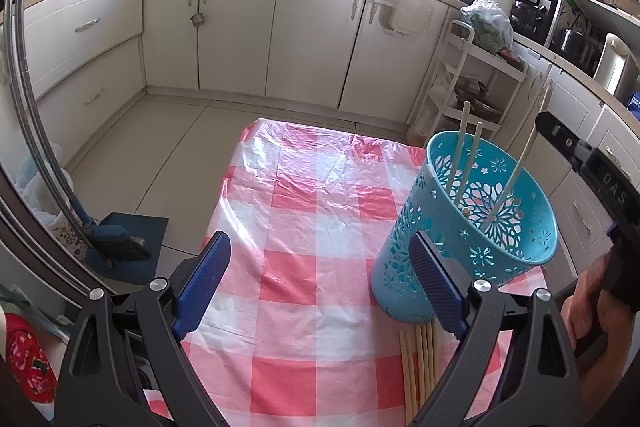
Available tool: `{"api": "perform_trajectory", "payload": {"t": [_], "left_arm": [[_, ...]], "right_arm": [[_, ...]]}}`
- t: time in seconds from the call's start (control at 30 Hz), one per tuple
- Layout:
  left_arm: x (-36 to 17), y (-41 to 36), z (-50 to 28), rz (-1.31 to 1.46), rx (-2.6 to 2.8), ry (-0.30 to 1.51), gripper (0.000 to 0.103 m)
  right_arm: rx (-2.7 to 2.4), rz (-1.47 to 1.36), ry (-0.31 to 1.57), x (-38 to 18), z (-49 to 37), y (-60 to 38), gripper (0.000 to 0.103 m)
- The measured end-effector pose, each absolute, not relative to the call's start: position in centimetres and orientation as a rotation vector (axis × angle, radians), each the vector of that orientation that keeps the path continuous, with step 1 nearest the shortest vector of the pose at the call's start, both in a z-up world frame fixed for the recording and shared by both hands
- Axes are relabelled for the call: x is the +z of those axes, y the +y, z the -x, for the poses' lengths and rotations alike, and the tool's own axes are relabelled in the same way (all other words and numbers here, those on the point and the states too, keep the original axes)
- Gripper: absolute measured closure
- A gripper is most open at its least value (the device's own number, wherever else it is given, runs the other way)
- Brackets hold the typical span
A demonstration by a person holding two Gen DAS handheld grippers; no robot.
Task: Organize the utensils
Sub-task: 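Carry the chopstick over the teal basket and open the right tool, then lower the right tool back toward the chopstick bundle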
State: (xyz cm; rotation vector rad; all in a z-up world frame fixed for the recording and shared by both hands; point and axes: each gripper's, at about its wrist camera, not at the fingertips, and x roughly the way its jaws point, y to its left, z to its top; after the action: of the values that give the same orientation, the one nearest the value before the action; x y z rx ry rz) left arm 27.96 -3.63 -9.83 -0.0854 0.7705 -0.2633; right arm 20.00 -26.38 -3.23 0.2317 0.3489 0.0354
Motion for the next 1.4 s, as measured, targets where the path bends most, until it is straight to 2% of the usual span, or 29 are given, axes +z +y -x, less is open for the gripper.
{"api": "perform_trajectory", "payload": {"t": [0.07,0.13,0.43,0.8,1.4], "left_arm": [[-9.8,-3.6,-28.0,0.086,-0.263,0.771,0.016],[-9.8,-3.6,-27.9,0.086,-0.262,0.771,0.016],[-9.7,-3.1,-27.7,0.085,-0.251,0.761,0.016],[-9.8,-2.7,-27.6,0.081,-0.235,0.765,0.016],[-9.9,-2.7,-27.7,0.079,-0.237,0.766,0.016]], "right_arm": [[0.036,-0.236,0.362,-3.5,-19.5,-26.5,0.095],[0.034,-0.247,0.361,-3.4,-18.4,-26.8,0.085],[0.034,-0.216,0.385,-4.0,-11.9,-26.3,0.080],[0.088,-0.210,0.767,-12.9,-12.8,-23.3,0.079],[0.043,-0.161,0.914,-17.5,-15.6,-21.3,0.085]]}}
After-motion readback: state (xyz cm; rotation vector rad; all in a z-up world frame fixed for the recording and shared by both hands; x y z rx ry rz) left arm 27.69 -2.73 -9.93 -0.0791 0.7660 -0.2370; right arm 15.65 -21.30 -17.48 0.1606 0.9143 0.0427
